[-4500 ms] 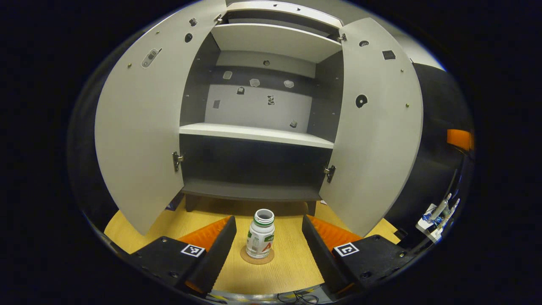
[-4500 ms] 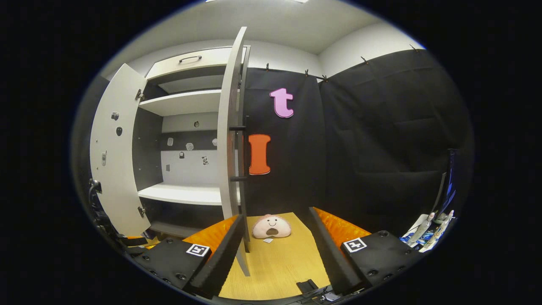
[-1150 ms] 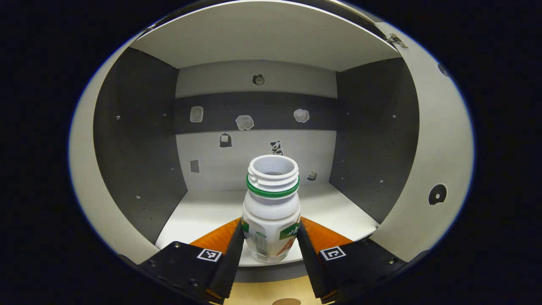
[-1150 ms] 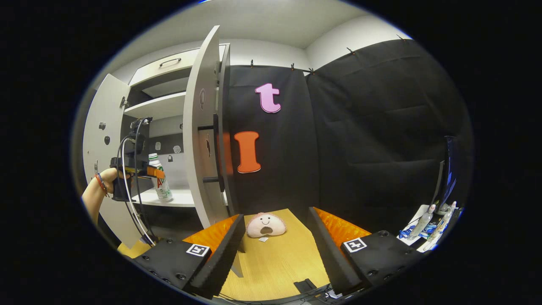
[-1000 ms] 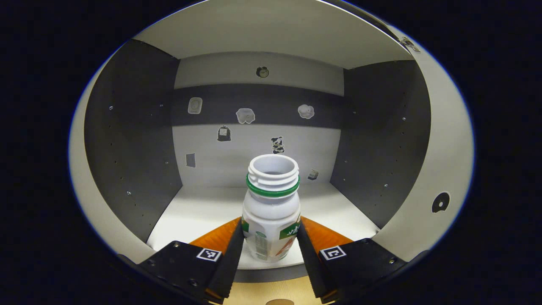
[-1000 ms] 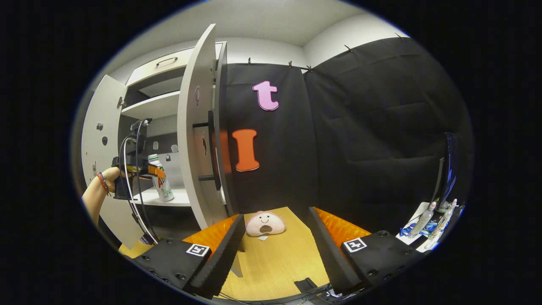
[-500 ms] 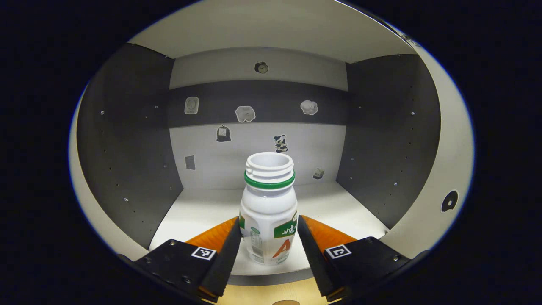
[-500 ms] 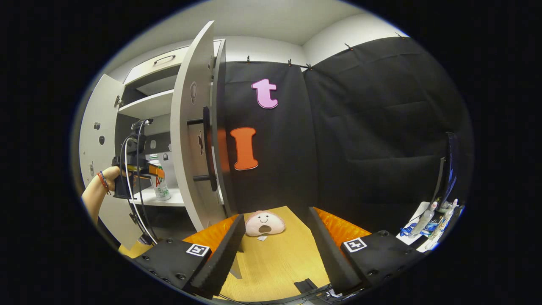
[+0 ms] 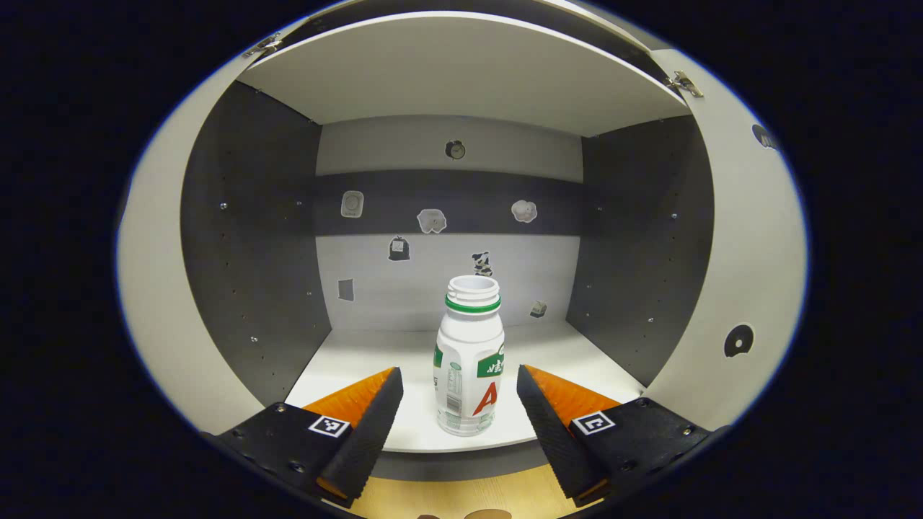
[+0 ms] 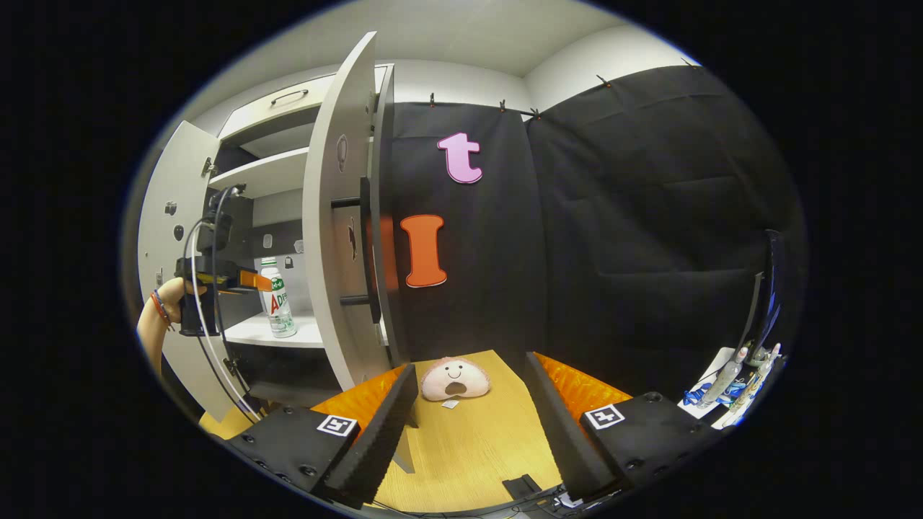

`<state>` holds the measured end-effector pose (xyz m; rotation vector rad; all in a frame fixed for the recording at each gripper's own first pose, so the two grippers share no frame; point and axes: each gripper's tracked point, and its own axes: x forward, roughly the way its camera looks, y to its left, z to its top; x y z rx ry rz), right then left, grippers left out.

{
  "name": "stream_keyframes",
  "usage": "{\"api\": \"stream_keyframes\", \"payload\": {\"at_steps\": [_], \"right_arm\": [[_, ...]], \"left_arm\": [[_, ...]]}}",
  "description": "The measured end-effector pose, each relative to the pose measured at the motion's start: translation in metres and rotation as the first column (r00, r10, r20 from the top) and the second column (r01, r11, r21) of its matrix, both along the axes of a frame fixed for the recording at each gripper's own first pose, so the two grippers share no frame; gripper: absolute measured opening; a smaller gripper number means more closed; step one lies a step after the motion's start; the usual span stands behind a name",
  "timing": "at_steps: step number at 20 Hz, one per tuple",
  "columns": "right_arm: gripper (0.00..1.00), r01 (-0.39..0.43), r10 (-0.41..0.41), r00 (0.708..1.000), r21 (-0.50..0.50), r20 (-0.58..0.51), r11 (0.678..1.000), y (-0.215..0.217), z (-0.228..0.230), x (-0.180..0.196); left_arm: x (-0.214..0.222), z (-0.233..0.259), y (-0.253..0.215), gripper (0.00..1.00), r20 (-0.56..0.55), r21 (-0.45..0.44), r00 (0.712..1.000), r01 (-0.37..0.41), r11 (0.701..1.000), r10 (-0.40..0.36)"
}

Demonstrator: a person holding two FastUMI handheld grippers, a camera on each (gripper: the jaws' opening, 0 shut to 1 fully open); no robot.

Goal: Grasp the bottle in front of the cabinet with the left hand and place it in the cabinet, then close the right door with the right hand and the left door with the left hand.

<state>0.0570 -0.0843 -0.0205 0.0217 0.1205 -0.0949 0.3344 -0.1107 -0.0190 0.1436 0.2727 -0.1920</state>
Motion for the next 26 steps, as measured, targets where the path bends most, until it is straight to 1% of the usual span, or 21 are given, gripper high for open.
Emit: {"api": "stream_keyframes", "payload": {"at_steps": [4, 8, 10, 12, 14, 16, 20, 23, 25, 26], "right_arm": [[0.98, -0.011, 0.012, 1.000, -0.020, 0.013, 1.000, 0.003, 0.003, 0.002], [0.98, -0.009, 0.009, 1.000, -0.045, 0.006, 0.999, -0.005, -0.001, 0.007], [0.98, -0.011, 0.011, 1.000, -0.056, 0.004, 0.998, -0.006, -0.003, 0.012], [0.98, -0.014, 0.013, 1.000, -0.063, -0.006, 0.998, -0.007, -0.009, 0.015], [0.98, -0.026, 0.026, 1.000, -0.069, 0.002, 0.997, -0.004, -0.009, 0.019], [0.98, -0.031, 0.035, 0.999, -0.087, 0.035, 0.996, 0.000, -0.006, 0.028], [0.98, -0.066, 0.071, 0.997, -0.119, 0.037, 0.991, 0.013, -0.019, 0.041], [0.98, -0.113, 0.118, 0.992, -0.096, 0.054, 0.989, 0.028, -0.022, 0.053], [0.99, -0.130, 0.134, 0.990, -0.083, 0.042, 0.988, 0.034, -0.028, 0.059], [0.99, -0.137, 0.141, 0.989, -0.079, 0.038, 0.987, 0.037, -0.030, 0.061]], "left_arm": [[-0.054, 0.029, 0.009, 0.97, 0.075, -0.052, 0.997, 0.011, 0.999, -0.007], [-0.114, 0.055, 0.017, 0.97, 0.132, -0.046, 0.990, 0.047, 0.998, -0.041], [-0.142, 0.064, 0.027, 0.96, 0.158, -0.062, 0.987, 0.048, 0.997, -0.038], [-0.172, 0.064, 0.040, 0.96, 0.169, -0.057, 0.985, 0.050, 0.997, -0.039], [-0.198, 0.067, 0.059, 0.96, 0.178, -0.050, 0.984, 0.021, 0.999, -0.012], [-0.223, 0.067, 0.075, 0.96, 0.189, -0.064, 0.982, -0.005, 0.998, 0.017], [-0.253, 0.067, 0.104, 0.96, 0.194, -0.075, 0.979, -0.049, 0.996, 0.063], [-0.277, 0.071, 0.122, 0.96, 0.213, -0.086, 0.972, -0.087, 0.992, 0.104], [-0.287, 0.074, 0.130, 0.97, 0.231, -0.084, 0.966, -0.096, 0.992, 0.113], [-0.291, 0.075, 0.132, 0.96, 0.233, -0.086, 0.966, -0.097, 0.992, 0.115]]}}
